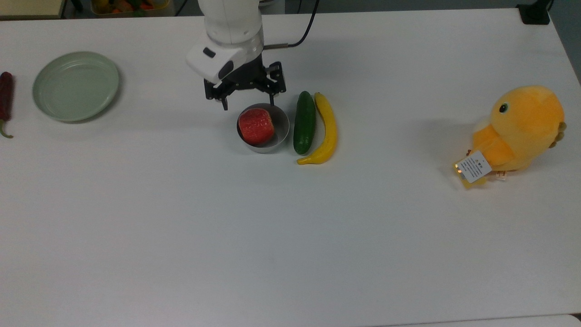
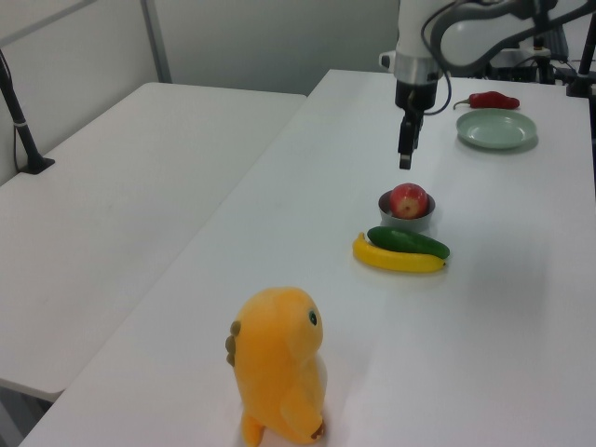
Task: Red apple placed in the center of the desktop
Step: 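Move the open gripper over the red apple in the grey bowl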
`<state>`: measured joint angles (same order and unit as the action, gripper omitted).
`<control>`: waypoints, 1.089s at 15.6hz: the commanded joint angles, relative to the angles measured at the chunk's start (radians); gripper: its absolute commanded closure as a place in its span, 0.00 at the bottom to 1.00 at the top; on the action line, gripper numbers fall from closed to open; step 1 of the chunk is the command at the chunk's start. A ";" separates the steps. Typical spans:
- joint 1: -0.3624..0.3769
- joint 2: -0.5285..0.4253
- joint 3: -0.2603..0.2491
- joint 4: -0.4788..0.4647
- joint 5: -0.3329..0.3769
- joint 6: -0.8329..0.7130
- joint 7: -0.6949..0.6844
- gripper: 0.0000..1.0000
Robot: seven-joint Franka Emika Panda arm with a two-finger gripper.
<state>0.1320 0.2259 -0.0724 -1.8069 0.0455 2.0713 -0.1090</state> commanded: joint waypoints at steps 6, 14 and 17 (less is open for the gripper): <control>0.001 0.024 -0.014 -0.074 -0.019 0.115 -0.020 0.00; 0.014 0.029 -0.007 -0.075 -0.019 0.115 -0.017 0.00; 0.018 0.039 -0.004 -0.081 -0.021 0.116 -0.015 0.00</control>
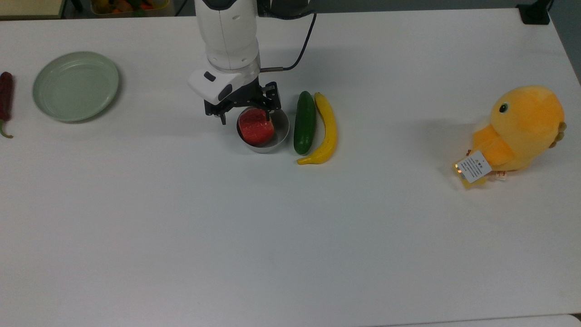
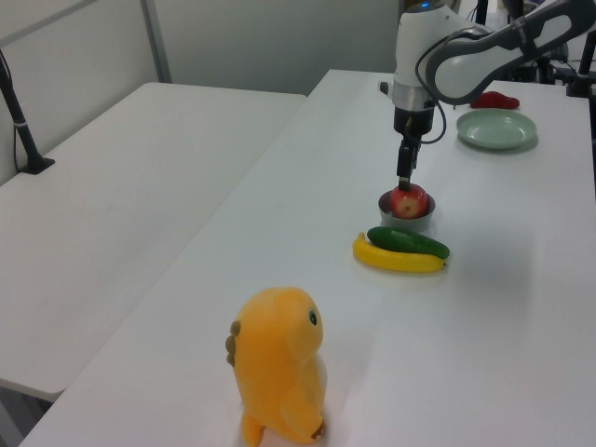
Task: Red apple placed in the center of the desktop
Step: 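Lower the gripper into the bowl and close it on the apple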
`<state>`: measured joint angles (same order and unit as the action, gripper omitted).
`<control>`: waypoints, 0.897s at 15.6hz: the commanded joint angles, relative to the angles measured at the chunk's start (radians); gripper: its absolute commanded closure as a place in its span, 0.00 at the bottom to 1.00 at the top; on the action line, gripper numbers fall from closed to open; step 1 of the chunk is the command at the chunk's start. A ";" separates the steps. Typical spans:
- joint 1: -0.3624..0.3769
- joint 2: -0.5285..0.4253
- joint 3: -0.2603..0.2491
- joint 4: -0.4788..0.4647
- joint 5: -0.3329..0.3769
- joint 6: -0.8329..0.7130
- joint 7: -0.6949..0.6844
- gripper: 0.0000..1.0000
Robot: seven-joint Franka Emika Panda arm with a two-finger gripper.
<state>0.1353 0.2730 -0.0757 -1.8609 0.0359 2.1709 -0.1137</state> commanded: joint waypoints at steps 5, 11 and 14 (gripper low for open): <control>0.033 0.015 0.001 -0.026 -0.013 0.020 -0.011 0.00; 0.050 0.054 0.001 -0.024 -0.036 0.020 -0.008 0.00; 0.052 0.061 0.001 -0.021 -0.051 0.023 -0.008 0.00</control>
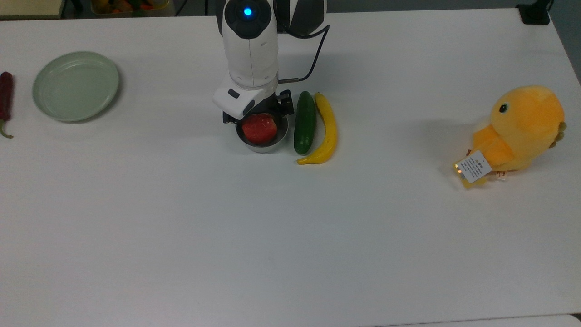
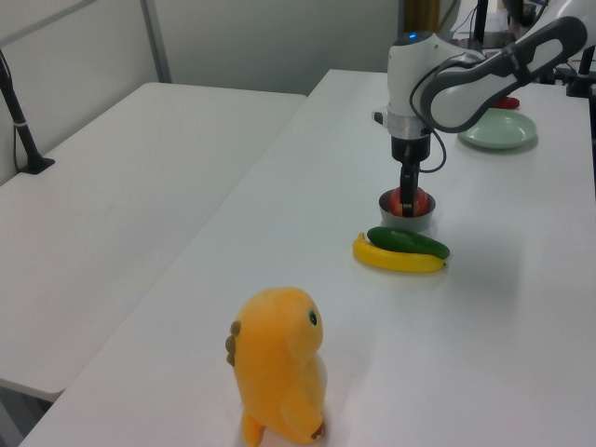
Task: Red apple placed in the center of the desktop
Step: 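Lower the gripper into the bowl and close it on the apple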
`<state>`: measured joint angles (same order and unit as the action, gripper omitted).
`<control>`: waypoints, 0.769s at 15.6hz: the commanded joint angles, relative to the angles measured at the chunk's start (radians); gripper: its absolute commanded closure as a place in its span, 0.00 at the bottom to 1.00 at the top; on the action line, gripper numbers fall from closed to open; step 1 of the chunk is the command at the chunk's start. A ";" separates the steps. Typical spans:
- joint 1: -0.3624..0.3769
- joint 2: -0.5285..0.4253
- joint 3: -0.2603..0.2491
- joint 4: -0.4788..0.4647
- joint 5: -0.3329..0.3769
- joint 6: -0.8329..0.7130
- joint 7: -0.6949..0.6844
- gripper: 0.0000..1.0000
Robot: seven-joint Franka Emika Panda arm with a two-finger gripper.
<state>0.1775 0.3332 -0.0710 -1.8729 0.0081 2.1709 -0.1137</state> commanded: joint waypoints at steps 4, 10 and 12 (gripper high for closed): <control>0.008 0.010 -0.003 -0.011 -0.054 0.024 -0.008 0.11; 0.008 0.009 -0.001 -0.009 -0.056 0.024 -0.008 0.31; 0.008 0.007 -0.001 -0.008 -0.056 0.024 -0.008 0.31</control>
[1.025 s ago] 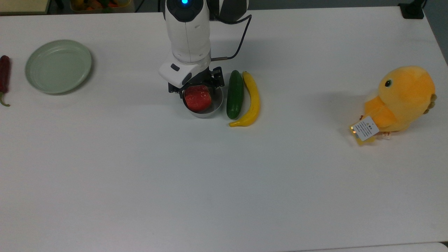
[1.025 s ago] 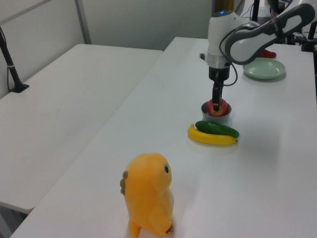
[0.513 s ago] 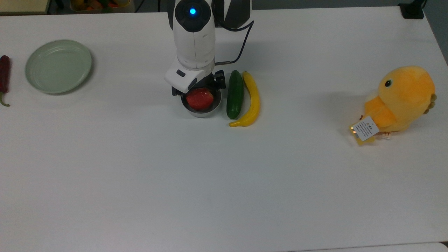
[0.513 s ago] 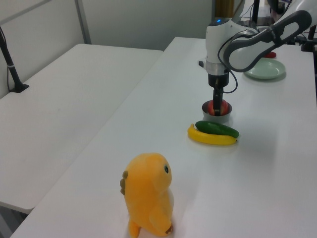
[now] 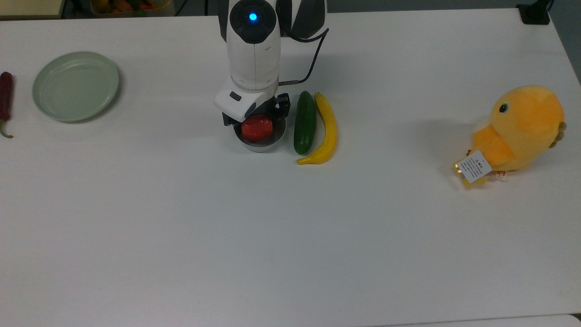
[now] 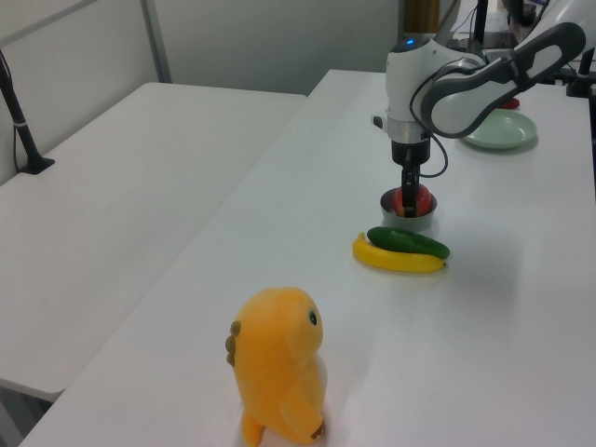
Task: Red apple placed in the center of the desktop
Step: 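Lower the gripper into the bowl and close it on the apple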
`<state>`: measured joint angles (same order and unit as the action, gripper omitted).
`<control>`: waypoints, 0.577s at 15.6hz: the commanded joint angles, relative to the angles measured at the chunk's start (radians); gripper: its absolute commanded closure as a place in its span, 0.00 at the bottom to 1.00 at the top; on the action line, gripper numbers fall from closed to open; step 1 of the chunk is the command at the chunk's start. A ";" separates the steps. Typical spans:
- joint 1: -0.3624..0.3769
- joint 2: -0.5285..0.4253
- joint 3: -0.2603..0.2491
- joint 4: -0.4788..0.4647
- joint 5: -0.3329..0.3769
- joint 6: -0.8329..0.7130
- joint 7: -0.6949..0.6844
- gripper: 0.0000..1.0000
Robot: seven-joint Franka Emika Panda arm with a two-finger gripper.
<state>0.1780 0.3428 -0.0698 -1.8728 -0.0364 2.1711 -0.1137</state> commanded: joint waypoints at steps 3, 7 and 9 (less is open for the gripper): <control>0.006 -0.011 -0.002 -0.005 -0.011 0.023 -0.006 0.31; -0.012 -0.079 -0.002 -0.005 0.003 0.023 -0.004 0.31; -0.031 -0.114 -0.002 -0.005 0.006 0.019 -0.003 0.31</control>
<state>0.1689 0.3066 -0.0703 -1.8545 -0.0362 2.1794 -0.1131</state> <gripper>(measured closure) 0.242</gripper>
